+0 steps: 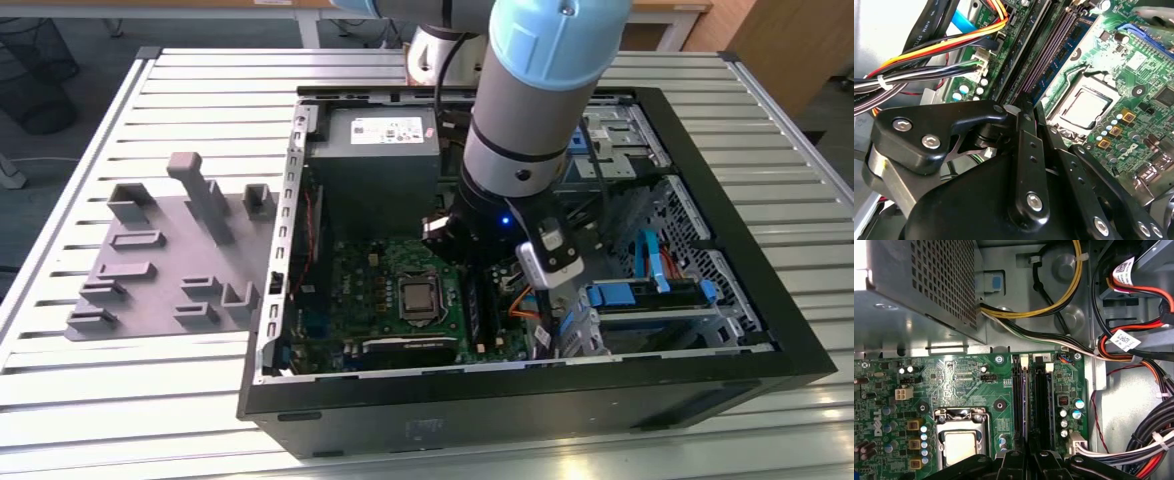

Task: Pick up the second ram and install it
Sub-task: 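Insert the second ram into the second slot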

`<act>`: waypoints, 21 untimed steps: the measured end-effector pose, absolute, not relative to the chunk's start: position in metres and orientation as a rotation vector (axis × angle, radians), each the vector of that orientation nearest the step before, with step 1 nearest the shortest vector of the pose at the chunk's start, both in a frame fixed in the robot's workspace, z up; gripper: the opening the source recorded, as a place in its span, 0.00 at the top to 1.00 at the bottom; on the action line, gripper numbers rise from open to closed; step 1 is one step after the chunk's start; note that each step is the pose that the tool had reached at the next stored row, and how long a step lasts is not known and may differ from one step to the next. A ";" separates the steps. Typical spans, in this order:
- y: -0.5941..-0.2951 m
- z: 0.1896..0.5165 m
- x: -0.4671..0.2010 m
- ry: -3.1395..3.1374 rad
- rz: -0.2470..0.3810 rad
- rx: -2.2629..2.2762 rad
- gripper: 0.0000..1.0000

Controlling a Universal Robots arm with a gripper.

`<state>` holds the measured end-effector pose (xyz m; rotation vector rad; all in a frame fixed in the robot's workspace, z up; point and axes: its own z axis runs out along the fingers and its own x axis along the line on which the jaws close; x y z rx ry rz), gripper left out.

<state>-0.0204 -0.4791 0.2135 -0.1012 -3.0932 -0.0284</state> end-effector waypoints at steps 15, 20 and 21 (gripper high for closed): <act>-0.479 0.211 -0.020 -3.093 -0.030 -0.101 0.86; -0.479 0.212 -0.020 -3.093 -0.030 -0.101 0.86; -0.479 0.212 -0.020 -3.093 -0.030 -0.101 0.86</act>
